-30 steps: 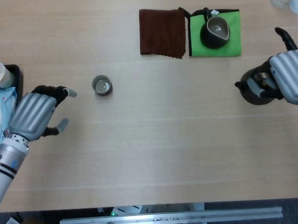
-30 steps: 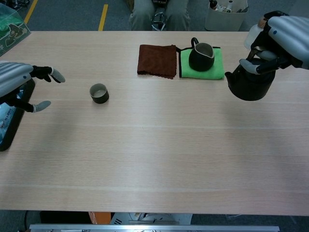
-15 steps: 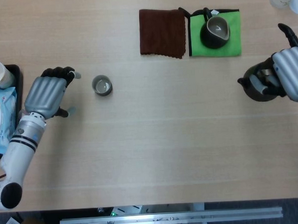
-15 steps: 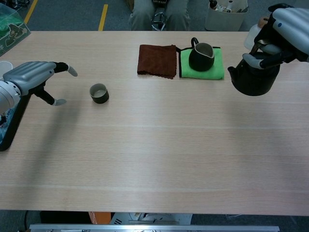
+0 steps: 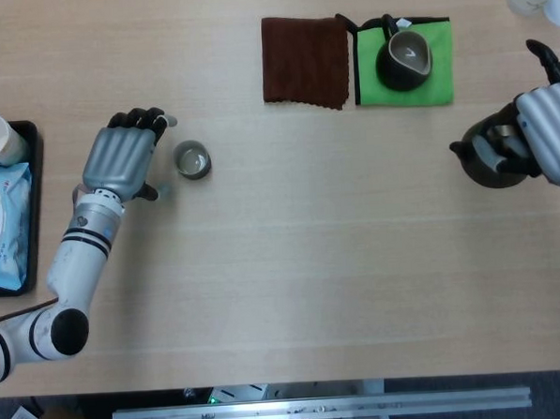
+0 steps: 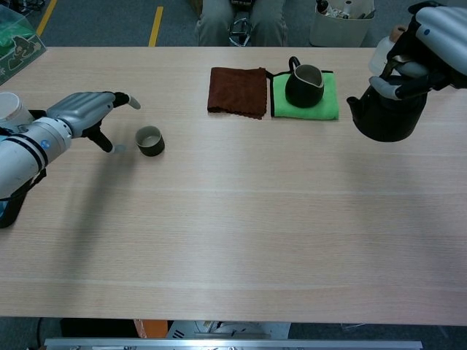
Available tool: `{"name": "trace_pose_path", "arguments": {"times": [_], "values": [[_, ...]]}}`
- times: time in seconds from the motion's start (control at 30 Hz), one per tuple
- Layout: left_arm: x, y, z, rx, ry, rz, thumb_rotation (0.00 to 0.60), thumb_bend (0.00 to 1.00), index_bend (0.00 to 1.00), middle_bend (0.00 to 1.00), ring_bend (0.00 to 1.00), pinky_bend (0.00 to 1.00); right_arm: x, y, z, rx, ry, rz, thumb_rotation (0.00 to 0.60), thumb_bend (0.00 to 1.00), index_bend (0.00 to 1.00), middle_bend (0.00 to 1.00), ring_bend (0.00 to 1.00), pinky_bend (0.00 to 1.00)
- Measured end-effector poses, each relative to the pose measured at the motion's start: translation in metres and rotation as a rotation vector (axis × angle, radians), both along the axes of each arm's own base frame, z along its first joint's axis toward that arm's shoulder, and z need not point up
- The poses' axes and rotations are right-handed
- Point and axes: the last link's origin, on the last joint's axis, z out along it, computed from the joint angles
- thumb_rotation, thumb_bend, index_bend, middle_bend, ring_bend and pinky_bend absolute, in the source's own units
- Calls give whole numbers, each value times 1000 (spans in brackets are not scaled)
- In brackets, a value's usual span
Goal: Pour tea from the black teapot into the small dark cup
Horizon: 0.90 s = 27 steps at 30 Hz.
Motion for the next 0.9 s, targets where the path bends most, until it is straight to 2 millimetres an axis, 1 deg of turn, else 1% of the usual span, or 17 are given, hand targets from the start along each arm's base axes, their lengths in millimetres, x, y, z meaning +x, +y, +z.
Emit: {"name": "trace_pose_path", "arguments": {"times": [0.4, 0.67, 0.9], "values": [[13, 5, -23, -21, 47, -16, 600, 226, 160, 122, 95, 128, 5, -5, 3, -11, -9, 3, 524, 341, 1000, 963, 938, 0], [20, 7, -33, -29, 65, -26, 600, 227, 166, 123, 96, 128, 5, -8, 4, -11, -5, -1, 527, 339, 1000, 963, 938, 0], [24, 10, -40, -29, 102, -40, 600, 227, 193, 124, 96, 128, 5, -7, 5, -8, -14, -2, 528, 339, 1000, 963, 938, 0]]}}
